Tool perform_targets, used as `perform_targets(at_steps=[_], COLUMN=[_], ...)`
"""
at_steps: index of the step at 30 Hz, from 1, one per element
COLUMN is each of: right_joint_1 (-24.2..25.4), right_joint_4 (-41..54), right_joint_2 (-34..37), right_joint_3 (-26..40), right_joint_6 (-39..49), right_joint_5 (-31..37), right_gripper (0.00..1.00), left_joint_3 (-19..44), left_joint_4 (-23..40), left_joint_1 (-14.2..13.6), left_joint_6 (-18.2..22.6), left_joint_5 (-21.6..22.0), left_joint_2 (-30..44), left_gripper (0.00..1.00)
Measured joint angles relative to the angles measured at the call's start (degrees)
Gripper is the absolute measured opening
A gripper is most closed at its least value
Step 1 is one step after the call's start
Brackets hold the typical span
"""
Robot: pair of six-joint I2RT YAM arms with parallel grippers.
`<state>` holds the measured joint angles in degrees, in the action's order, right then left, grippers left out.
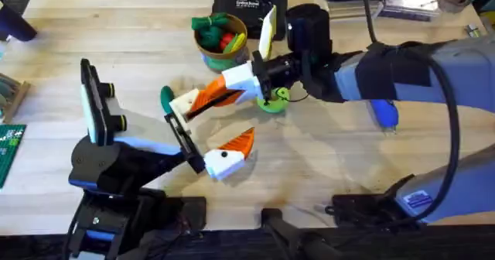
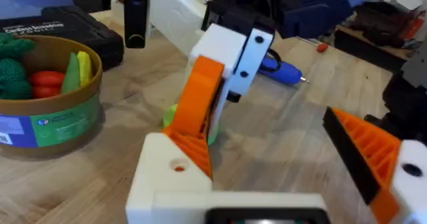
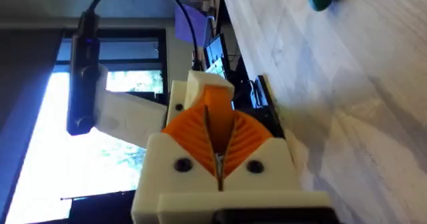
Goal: Pick up the gripper from the table and insert it into the empty holder that is missing its gripper. Then pick up a screw, insert it into the mounting hole, and use the screwdriver to tighten it. Finally, clean up the table by picking up the vegetable and placing it into the bucket.
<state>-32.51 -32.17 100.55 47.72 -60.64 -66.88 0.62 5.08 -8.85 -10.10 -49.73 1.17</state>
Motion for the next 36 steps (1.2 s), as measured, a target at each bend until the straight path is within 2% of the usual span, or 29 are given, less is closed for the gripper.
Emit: perform_targets(at_steps=[21,29,34,36], right_joint_1=[0.31,0.7,1.51,1.82], right_joint_4=[0.01,0.03,0.01,-0.02], right_joint_2=[0.02,0.02,0.07,0.26], right_joint_3=[0.0,0.0,0.0,0.0], right_joint_6=[-0.21,0.68,0.99,1.11], right_joint_5=[-1.52,-2.22,-3.09,-3.29], right_gripper=[0.025,0.155,0.225,0.329], left_joint_3=[0.02,0.05,0.11,0.11], left_joint_4=[0.04,0.09,0.35,0.5], left_joint_1=[-0.01,-0.01,-0.77,-1.3], left_joint_6=[0.71,1.37,1.96,2.17], left_joint_5=[-0.49,-1.1,-4.0,-5.26], left_joint_2=[0.0,0.0,-0.11,-0.15], left_gripper=[0.985,0.985,0.985,0.985])
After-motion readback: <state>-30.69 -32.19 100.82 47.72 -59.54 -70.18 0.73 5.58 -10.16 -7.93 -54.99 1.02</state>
